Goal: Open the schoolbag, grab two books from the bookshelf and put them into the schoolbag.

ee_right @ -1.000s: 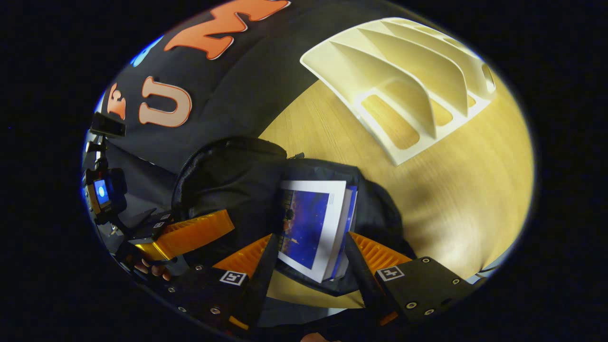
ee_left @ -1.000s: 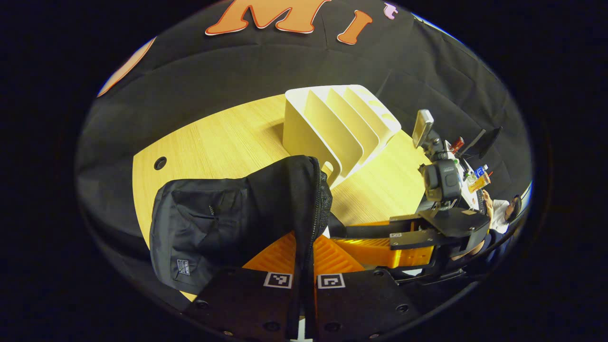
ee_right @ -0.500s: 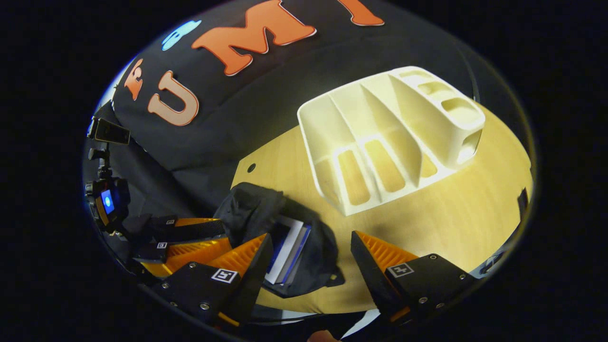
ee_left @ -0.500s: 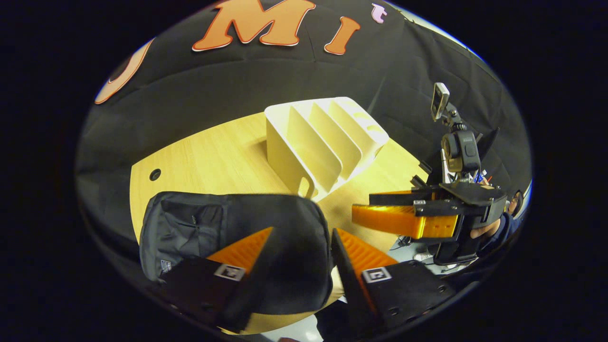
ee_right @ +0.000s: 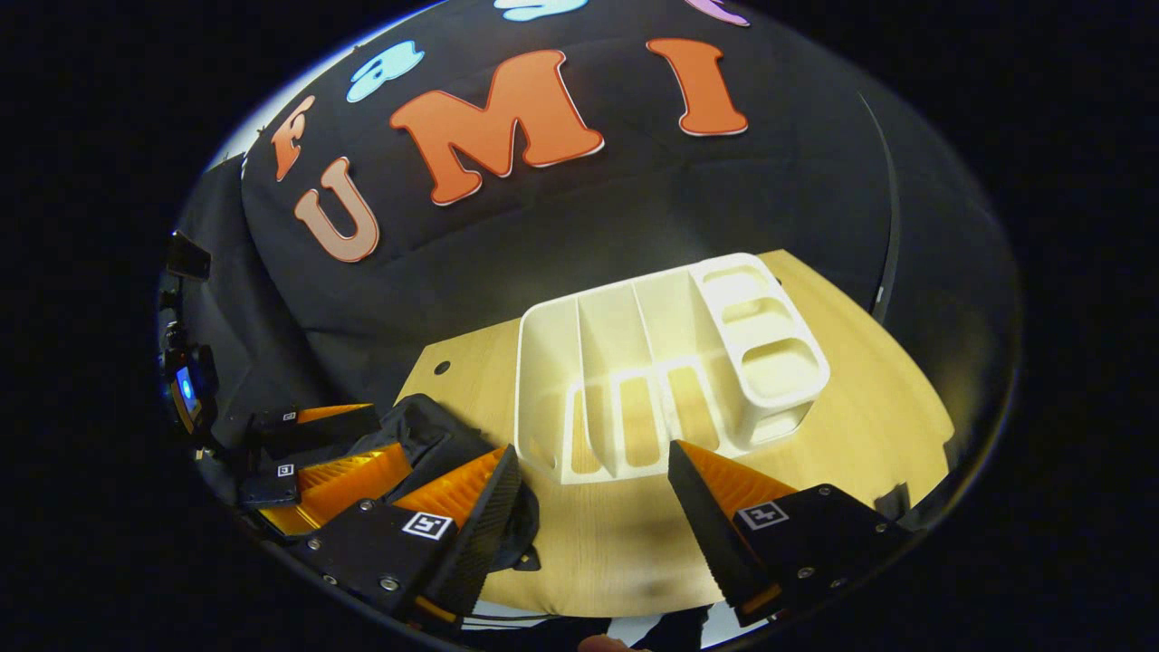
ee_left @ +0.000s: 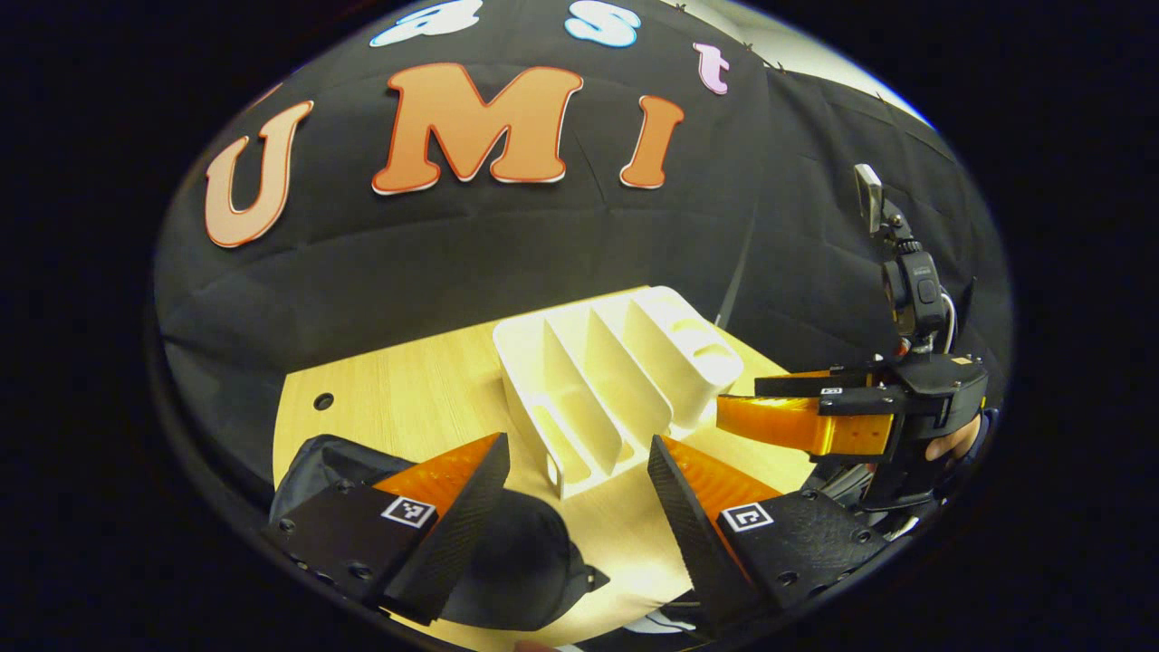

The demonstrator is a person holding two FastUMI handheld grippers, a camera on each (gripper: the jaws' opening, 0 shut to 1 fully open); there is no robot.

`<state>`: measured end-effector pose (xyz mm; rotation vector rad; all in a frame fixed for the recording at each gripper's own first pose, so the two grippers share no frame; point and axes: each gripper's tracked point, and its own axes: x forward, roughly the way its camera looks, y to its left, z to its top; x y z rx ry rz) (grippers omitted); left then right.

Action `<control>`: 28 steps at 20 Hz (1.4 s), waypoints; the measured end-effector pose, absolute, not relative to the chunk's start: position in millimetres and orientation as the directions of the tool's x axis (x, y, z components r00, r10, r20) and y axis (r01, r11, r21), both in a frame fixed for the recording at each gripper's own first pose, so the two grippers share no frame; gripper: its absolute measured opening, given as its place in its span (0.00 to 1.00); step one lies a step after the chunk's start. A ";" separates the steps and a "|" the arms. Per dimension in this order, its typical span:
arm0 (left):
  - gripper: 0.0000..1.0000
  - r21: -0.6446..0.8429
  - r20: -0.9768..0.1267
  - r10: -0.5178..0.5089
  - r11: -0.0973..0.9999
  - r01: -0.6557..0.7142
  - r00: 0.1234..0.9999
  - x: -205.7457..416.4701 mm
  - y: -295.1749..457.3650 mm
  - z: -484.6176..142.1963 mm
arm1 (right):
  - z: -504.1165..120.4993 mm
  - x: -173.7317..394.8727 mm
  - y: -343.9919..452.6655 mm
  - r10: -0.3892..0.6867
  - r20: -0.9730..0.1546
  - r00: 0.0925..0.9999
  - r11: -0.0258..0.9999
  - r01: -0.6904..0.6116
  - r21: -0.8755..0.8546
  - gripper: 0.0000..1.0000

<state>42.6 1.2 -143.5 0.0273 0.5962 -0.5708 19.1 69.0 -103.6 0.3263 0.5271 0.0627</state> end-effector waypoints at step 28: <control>0.97 -0.031 -0.046 -0.209 0.978 0.208 0.977 53.3 -50.0 -27.1 | 3.3 3.1 -35.2 0.044 -0.052 0.998 0.998 -0.041 0.055 0.97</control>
